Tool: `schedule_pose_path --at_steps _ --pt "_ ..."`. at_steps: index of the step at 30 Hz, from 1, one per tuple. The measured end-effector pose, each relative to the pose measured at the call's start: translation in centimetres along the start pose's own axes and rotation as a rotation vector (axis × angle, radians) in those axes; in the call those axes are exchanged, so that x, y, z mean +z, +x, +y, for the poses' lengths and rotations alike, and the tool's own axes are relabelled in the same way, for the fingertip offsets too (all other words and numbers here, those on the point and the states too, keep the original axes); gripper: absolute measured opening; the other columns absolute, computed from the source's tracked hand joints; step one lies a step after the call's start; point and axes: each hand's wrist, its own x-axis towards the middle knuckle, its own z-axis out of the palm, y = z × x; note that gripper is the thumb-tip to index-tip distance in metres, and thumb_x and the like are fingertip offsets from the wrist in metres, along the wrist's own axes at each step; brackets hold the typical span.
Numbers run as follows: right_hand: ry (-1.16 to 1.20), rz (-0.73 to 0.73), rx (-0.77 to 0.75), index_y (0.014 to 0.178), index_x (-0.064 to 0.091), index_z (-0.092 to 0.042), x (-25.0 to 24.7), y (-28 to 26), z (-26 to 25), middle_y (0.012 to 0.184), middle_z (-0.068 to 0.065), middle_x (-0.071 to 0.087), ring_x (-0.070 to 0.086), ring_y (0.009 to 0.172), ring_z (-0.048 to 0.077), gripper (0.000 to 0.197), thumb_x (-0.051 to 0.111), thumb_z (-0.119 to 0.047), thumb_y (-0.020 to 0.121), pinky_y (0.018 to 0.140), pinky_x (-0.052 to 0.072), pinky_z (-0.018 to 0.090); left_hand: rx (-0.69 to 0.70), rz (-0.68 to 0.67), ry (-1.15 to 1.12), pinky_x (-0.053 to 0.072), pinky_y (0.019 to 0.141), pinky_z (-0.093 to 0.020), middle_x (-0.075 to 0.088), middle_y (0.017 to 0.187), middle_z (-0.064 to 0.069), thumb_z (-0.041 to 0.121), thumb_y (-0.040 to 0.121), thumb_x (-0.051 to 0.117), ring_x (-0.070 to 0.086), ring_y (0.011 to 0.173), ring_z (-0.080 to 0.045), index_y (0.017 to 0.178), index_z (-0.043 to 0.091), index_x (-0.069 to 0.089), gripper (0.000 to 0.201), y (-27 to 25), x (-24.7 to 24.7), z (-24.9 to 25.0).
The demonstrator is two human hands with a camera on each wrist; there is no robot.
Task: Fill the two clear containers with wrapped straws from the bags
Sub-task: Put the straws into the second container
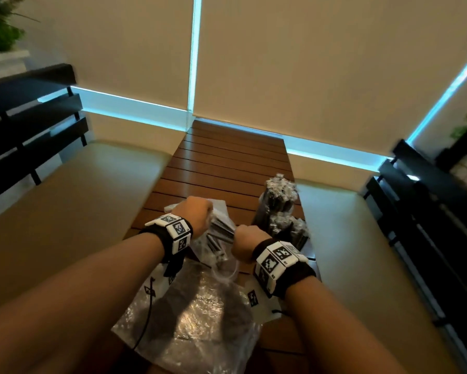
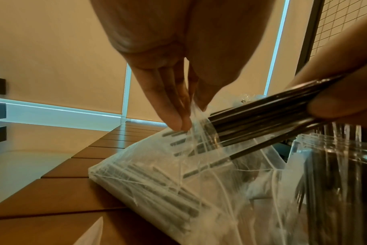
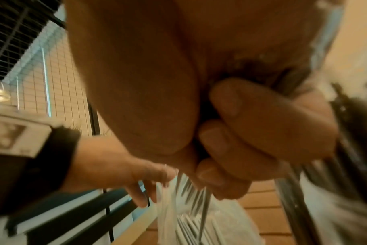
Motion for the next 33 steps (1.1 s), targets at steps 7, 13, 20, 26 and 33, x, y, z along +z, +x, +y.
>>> schedule_pose_path --at_steps 7,13,20,26,33 --pt "-0.154 0.001 -0.035 0.108 0.060 -0.001 -3.7 -7.3 3.8 0.103 0.015 0.058 0.050 0.085 0.025 0.022 0.046 -0.015 0.099 0.073 0.040 0.031 -0.100 -0.046 -0.017 0.055 0.078 -0.038 0.070 0.098 -0.012 0.027 0.094 0.052 0.065 0.086 -0.031 0.090 0.016 0.067 0.019 -0.7 -0.4 1.2" --pt "-0.032 0.118 -0.032 0.118 0.057 -0.008 -5.5 -10.2 5.4 0.106 0.008 0.058 0.052 0.090 0.022 0.027 0.042 -0.024 0.102 0.074 0.038 0.030 -0.135 -0.117 -0.047 0.054 0.086 -0.036 0.063 0.121 -0.009 0.030 0.088 0.055 0.062 0.104 -0.028 0.122 0.015 0.059 0.037 -2.2 -1.3 2.4" --pt "0.223 0.292 -0.133 0.109 0.045 -0.011 -4.4 -8.5 3.9 0.093 0.006 0.057 0.055 0.080 0.021 0.017 0.039 -0.027 0.104 0.066 0.042 0.032 -0.028 -0.100 -0.485 0.047 0.063 -0.028 0.060 0.075 -0.005 0.015 0.078 0.058 0.060 0.074 -0.023 0.080 0.011 0.059 0.004 -3.6 -5.4 6.7" --pt "0.359 0.567 -0.258 0.104 0.037 -0.011 -2.1 -6.8 2.3 0.082 0.012 0.061 0.061 0.071 0.033 0.009 0.040 -0.019 0.102 0.063 0.050 0.046 -0.101 0.009 -1.694 0.056 0.088 -0.041 0.066 0.114 -0.020 0.004 0.082 0.058 0.067 0.103 -0.029 0.111 -0.002 0.054 0.030 -3.4 -7.9 7.5" --pt "0.365 0.516 -0.368 0.110 0.033 -0.018 -0.6 -4.4 1.4 0.092 0.004 0.064 0.064 0.076 0.023 0.026 0.053 -0.027 0.096 0.071 0.055 0.049 -0.118 0.098 -1.711 0.049 0.068 -0.032 0.039 0.053 0.004 0.038 0.086 0.070 0.039 0.049 -0.011 0.079 0.018 0.048 0.030 -2.8 -8.7 9.6"
